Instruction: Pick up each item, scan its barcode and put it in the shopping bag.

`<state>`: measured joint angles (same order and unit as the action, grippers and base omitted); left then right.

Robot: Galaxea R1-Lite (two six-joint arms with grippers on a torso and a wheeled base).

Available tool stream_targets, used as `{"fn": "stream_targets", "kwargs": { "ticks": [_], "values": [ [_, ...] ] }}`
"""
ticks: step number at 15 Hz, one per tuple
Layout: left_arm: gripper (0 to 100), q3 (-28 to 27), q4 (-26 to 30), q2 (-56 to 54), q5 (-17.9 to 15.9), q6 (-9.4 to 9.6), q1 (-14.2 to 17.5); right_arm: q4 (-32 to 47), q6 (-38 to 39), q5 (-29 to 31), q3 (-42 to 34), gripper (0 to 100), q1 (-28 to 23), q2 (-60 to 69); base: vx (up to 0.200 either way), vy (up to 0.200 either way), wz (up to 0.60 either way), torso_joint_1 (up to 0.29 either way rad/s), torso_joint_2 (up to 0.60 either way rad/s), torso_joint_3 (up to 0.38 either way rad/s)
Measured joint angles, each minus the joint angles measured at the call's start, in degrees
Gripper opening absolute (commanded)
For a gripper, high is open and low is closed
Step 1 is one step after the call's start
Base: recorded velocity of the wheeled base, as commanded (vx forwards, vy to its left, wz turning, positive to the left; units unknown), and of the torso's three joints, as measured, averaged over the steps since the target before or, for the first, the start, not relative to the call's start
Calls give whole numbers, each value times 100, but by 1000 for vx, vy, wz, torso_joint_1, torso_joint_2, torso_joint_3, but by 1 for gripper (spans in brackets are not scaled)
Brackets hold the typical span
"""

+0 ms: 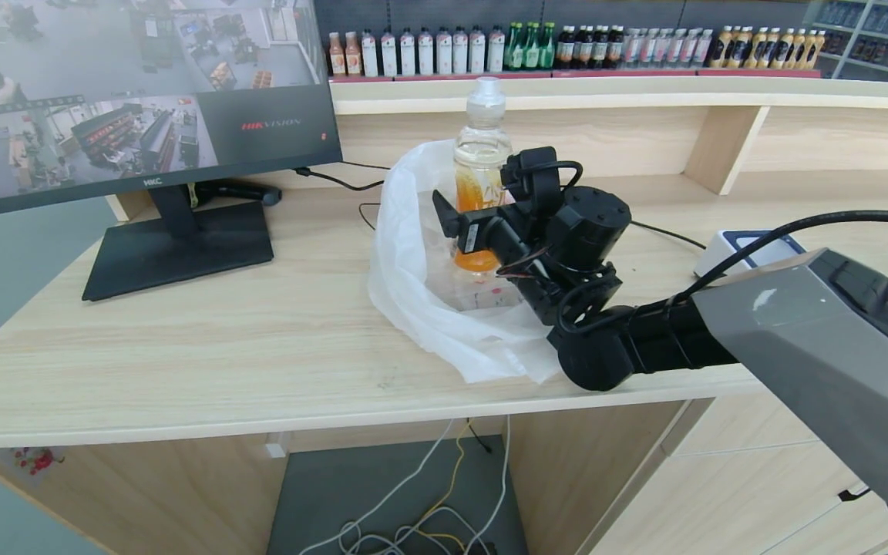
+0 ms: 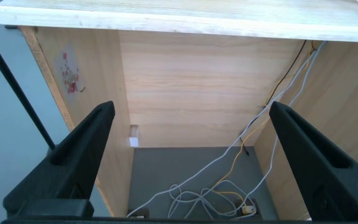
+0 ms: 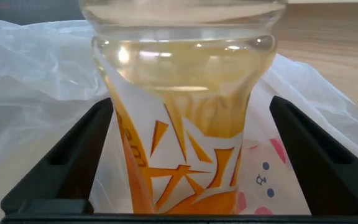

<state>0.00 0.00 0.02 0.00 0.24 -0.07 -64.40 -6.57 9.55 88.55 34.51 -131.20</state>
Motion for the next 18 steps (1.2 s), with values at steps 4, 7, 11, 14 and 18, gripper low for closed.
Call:
{"fn": "stream_targets", "kwargs": {
  "ticks": [4, 7, 11, 14, 18],
  "values": [
    [100, 0, 0, 0, 0, 2, 2, -57, 1, 2, -5, 100, 13, 24, 0, 0, 0, 0, 0, 0],
    [100, 0, 0, 0, 0, 0, 7, -185, -54, 5, -143, 100, 18, 129, 0, 0, 0, 0, 0, 0],
    [100, 0, 0, 0, 0, 2, 5, -457, -130, 2, -735, 100, 43, 457, 0, 0, 0, 0, 0, 0],
    [100, 0, 0, 0, 0, 0, 0, -818, -183, 2, -1642, 100, 84, 912, 0, 0, 0, 0, 0, 0],
    [100, 0, 0, 0, -2, 5, 2, -1499, -229, 30, -2733, 100, 232, 1419, 0, 0, 0, 0, 0, 0]
  ]
}}
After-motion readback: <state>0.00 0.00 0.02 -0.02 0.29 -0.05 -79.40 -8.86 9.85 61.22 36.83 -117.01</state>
